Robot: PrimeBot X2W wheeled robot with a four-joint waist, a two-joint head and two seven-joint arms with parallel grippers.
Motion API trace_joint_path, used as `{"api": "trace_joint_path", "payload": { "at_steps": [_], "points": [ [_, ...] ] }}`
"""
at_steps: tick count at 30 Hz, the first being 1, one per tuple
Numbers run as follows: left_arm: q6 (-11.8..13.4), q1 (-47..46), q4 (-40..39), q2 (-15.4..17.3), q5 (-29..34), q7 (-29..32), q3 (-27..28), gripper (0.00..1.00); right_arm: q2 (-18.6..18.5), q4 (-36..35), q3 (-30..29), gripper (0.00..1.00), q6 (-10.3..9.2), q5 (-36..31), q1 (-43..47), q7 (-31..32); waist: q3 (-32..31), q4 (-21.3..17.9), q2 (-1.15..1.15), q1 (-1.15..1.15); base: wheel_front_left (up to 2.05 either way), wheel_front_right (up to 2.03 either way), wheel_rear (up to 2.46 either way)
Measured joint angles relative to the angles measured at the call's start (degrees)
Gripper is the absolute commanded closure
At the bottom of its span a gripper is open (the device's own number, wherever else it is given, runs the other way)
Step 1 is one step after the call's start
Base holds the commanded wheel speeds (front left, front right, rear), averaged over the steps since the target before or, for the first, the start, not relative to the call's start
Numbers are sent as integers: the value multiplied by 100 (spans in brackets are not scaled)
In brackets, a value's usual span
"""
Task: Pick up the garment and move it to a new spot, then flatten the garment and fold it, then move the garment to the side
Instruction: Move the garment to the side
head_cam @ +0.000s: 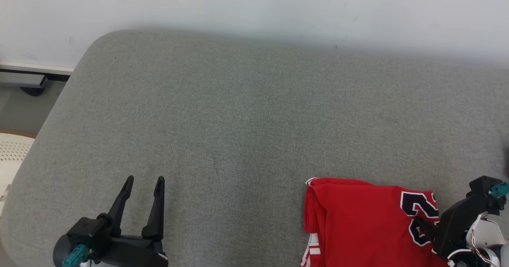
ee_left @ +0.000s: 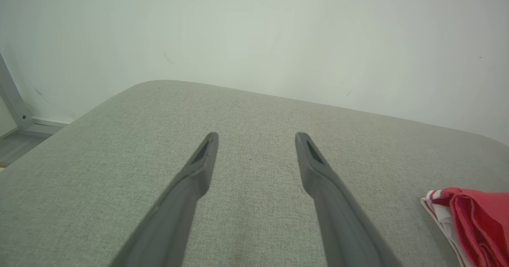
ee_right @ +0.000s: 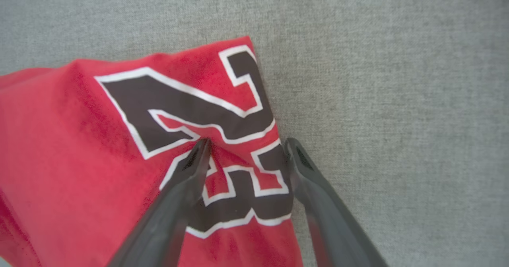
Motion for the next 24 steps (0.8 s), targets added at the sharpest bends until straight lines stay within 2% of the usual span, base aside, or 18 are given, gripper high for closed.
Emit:
{"api": "trace_joint_path", "payload": {
  "at_steps": [1, 2, 3, 14, 24],
  "points": [
    [0, -13, 1, 0, 0, 0, -4, 0, 0, 36, -9, 45, 0, -4, -37, 15, 17, 8, 0, 0, 0, 0, 0],
    [0, -21, 1, -1, 0, 0, -8, 0, 0, 65, -15, 85, 0, -38, -69, 30, 30, 17, 0, 0, 0, 0, 0],
    [-1, -26, 2, -1, 0, 0, -11, 0, 0, 96, -16, 100, 0, -75, -102, 70, 43, 26, 0, 0, 0, 0, 0],
    [-8, -49, 5, -19, -1, 0, 31, 0, 7, 124, 65, 100, 0, -261, -495, -136, 71, 43, 0, 0, 0, 0, 0],
    [-8, -69, -24, -26, 0, 0, 11, 0, 11, 407, 377, 100, 0, -526, -1399, -544, 44, -332, 0, 0, 0, 0, 0]
  ]
}}
